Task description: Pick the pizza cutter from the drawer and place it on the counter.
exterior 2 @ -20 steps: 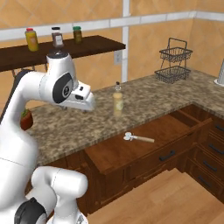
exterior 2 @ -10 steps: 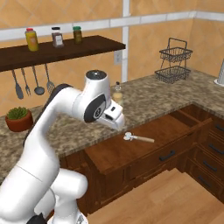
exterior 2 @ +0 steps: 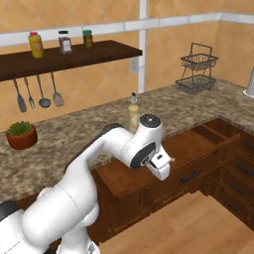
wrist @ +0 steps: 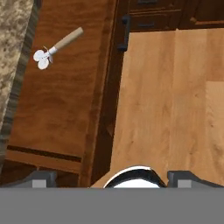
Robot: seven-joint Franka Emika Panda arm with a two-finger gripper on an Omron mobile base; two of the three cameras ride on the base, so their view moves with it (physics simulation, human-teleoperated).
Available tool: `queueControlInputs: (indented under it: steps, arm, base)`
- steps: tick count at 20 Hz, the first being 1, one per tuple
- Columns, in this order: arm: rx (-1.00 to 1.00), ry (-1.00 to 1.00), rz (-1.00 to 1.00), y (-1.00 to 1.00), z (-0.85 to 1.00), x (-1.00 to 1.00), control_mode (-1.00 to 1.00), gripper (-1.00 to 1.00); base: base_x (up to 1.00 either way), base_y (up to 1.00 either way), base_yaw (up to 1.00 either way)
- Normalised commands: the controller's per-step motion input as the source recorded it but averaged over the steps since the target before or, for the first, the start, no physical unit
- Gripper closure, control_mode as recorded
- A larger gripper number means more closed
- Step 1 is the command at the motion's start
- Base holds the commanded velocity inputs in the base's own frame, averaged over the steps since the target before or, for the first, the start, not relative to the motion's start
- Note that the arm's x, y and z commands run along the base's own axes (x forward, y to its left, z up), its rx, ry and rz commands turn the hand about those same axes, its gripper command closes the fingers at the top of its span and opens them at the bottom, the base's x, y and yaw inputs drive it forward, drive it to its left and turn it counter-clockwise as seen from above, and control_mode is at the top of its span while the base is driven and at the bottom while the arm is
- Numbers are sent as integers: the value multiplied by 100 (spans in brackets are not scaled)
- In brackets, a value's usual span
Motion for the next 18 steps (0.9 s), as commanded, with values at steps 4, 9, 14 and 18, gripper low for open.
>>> queueControlInputs:
  steps: [4, 9, 14, 18]
  arm:
    - [10, 8, -7, -72, -10, 98, -100, -100]
    - [0, 18, 0, -34, -80, 60, -100, -100]
    - [0, 5, 1, -3, -85, 58, -100, -100]
    - [0, 0, 0, -2, -70, 48, -100, -100]
  base:
    - [0, 0, 0]
    - [0, 0, 0]
    - [0, 0, 0]
    - [0, 0, 0]
